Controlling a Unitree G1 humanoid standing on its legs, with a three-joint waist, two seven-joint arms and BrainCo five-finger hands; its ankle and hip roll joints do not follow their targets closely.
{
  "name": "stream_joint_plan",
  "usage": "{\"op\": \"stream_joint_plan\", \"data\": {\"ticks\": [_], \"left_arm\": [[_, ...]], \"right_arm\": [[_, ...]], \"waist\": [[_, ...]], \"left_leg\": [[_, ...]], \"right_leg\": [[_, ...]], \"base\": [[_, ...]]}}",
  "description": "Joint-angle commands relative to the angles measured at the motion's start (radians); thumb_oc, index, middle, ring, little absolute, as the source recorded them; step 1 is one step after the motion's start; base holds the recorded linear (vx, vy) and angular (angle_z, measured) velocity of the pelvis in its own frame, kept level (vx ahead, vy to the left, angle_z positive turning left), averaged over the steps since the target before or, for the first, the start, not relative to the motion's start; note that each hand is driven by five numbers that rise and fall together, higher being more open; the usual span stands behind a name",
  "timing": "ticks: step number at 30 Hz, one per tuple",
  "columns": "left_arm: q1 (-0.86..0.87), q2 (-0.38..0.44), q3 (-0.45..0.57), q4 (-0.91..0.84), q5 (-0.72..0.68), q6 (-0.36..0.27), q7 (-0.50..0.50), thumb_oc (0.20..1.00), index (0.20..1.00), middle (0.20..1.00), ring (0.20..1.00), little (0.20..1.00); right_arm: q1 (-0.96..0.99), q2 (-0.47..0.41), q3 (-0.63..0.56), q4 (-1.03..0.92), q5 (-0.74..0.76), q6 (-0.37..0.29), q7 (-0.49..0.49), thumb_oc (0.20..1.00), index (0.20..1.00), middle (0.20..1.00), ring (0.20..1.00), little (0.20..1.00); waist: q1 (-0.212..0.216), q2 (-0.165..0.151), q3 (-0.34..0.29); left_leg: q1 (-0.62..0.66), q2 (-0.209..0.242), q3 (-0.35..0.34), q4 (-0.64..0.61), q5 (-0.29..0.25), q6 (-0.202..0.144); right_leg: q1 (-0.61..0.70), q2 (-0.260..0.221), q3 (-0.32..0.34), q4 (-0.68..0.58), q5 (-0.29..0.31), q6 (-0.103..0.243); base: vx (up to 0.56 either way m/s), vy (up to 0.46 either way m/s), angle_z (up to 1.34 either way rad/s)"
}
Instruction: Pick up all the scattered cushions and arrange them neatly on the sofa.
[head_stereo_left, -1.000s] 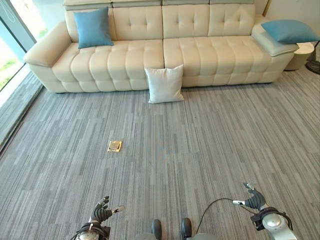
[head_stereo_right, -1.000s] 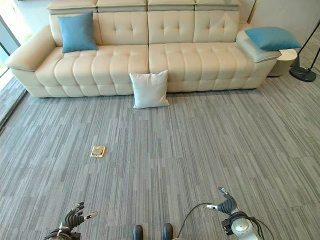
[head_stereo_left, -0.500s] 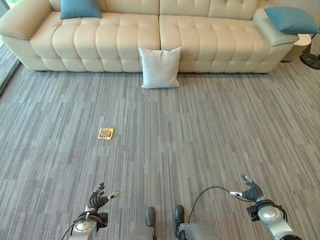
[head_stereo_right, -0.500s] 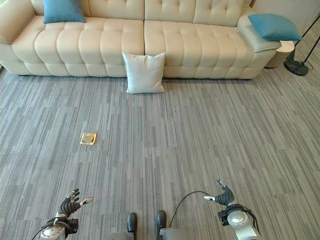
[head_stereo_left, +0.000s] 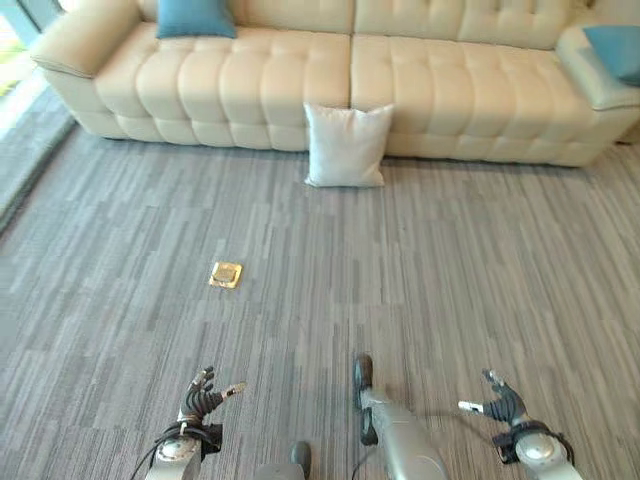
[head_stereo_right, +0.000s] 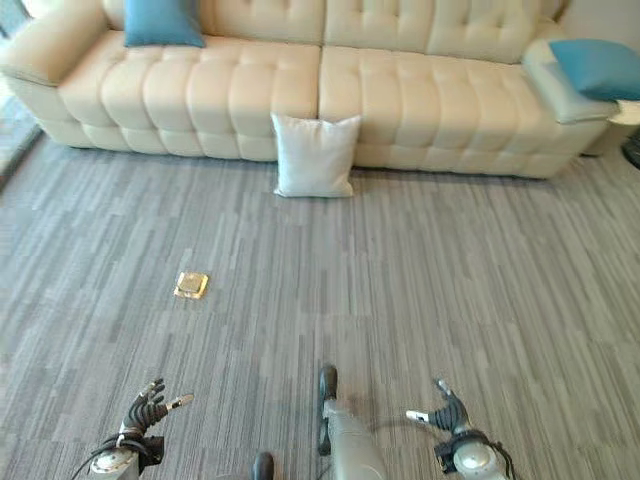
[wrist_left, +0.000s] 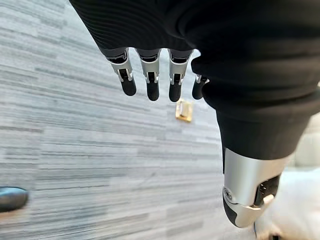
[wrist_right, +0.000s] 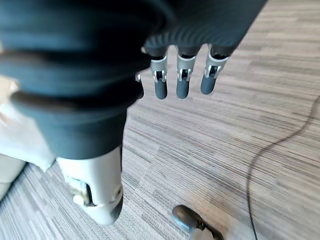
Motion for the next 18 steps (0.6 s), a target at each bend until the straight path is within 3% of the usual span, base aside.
{"op": "stream_joint_plan", "data": {"ticks": [1,2,3,4,5,6,8,9,11,15,18], "left_arm": [[-0.038,0.040,-0.019,-0.053,0.004,-0.017,-0.020,1.000,1.000,1.000,1.000,1.000],[-0.043,0.039,-0.022,-0.043,0.004,-0.014,-0.021,1.000,1.000,1.000,1.000,1.000],[-0.059,0.039,-0.036,-0.034,0.008,-0.013,-0.024,1.000,1.000,1.000,1.000,1.000],[-0.060,0.039,-0.037,-0.034,0.008,-0.013,-0.024,1.000,1.000,1.000,1.000,1.000],[-0.069,0.040,-0.042,-0.032,0.008,-0.014,-0.025,1.000,1.000,1.000,1.000,1.000],[-0.070,0.041,-0.049,-0.032,0.009,-0.014,-0.029,1.000,1.000,1.000,1.000,1.000],[-0.064,0.048,-0.051,-0.050,0.013,-0.014,-0.030,1.000,1.000,1.000,1.000,1.000],[-0.060,0.051,-0.047,-0.049,0.019,-0.013,-0.030,1.000,1.000,1.000,1.000,1.000],[-0.041,0.053,-0.034,-0.054,0.025,-0.010,-0.025,1.000,1.000,1.000,1.000,1.000],[-0.028,0.050,-0.023,-0.039,0.029,-0.005,-0.016,1.000,1.000,1.000,1.000,1.000],[-0.009,0.049,-0.014,-0.034,0.029,-0.002,-0.021,1.000,1.000,1.000,1.000,1.000]], "right_arm": [[-0.072,-0.040,-0.023,-0.054,0.043,-0.045,-0.017,1.000,1.000,1.000,1.000,1.000],[-0.072,-0.039,-0.024,-0.045,0.050,-0.043,-0.018,1.000,1.000,1.000,1.000,1.000],[-0.074,-0.041,-0.027,-0.029,0.065,-0.040,-0.024,1.000,1.000,1.000,1.000,1.000],[-0.074,-0.041,-0.027,-0.029,0.065,-0.040,-0.024,1.000,1.000,1.000,1.000,1.000],[-0.076,-0.042,-0.029,-0.022,0.071,-0.039,-0.030,1.000,1.000,1.000,1.000,1.000],[-0.076,-0.043,-0.032,-0.020,0.074,-0.038,-0.028,1.000,1.000,1.000,1.000,1.000],[-0.074,-0.043,-0.037,-0.015,0.077,-0.039,-0.033,1.000,1.000,1.000,1.000,1.000],[-0.069,-0.043,-0.039,-0.012,0.078,-0.037,-0.034,1.000,1.000,1.000,1.000,1.000],[-0.076,-0.038,-0.039,0.006,0.076,-0.034,-0.044,1.000,1.000,1.000,1.000,1.000],[-0.087,-0.030,-0.031,0.023,0.065,-0.029,-0.045,1.000,1.000,1.000,1.000,1.000],[-0.081,-0.018,-0.027,0.012,0.044,-0.024,-0.034,1.000,1.000,1.000,1.000,1.000]], "waist": [[-0.011,-0.005,-0.002],[-0.013,-0.008,-0.001],[-0.002,-0.025,0.016],[-0.002,-0.028,0.015],[0.009,-0.037,0.025],[0.019,-0.044,0.032],[0.038,-0.054,0.042],[0.043,-0.053,0.043],[0.078,-0.041,0.039],[0.103,-0.044,0.026],[0.128,-0.052,0.001]], "left_leg": [[-0.016,0.006,0.099,0.314,0.272,-0.063],[-0.039,0.025,0.136,0.361,0.285,-0.054],[-0.145,0.044,0.207,0.432,0.219,-0.013],[-0.147,0.042,0.208,0.431,0.221,-0.012],[-0.206,0.030,0.224,0.428,0.173,0.001],[-0.253,0.024,0.246,0.397,0.134,0.013],[-0.331,0.001,0.259,0.287,0.114,0.019],[-0.356,-0.009,0.253,0.205,0.133,0.013],[-0.428,-0.020,0.221,-0.009,0.257,-0.015],[-0.490,-0.011,0.204,-0.069,0.300,-0.027],[-0.485,0.005,0.224,-0.012,0.328,-0.019]], "right_leg": [[0.061,0.003,0.019,-0.036,-0.098,0.007],[0.084,0.009,0.024,-0.035,-0.118,-0.009],[0.138,0.002,0.041,-0.043,-0.146,-0.021],[0.135,0.000,0.041,-0.043,-0.144,-0.021],[0.167,-0.005,0.048,-0.058,-0.156,-0.018],[0.196,-0.011,0.053,-0.069,-0.164,-0.013],[0.243,-0.016,0.064,-0.084,-0.182,-0.004],[0.265,-0.010,0.070,-0.093,-0.194,0.000],[0.354,0.029,0.109,-0.130,-0.227,0.002],[0.420,0.038,0.152,-0.140,-0.262,0.011],[0.470,0.011,0.180,-0.112,-0.289,0.024]], "base": [[0.22,-0.137,-0.01],[0.46,-0.257,-0.14],[0.34,-0.180,-0.16],[0.34,-0.169,0.06],[0.25,-0.078,0.02],[0.38,-0.091,-0.03],[0.35,-0.017,0.01],[0.36,0.015,-0.07],[0.53,0.042,-0.23],[0.48,0.109,-0.32],[0.57,0.213,-0.67]]}}
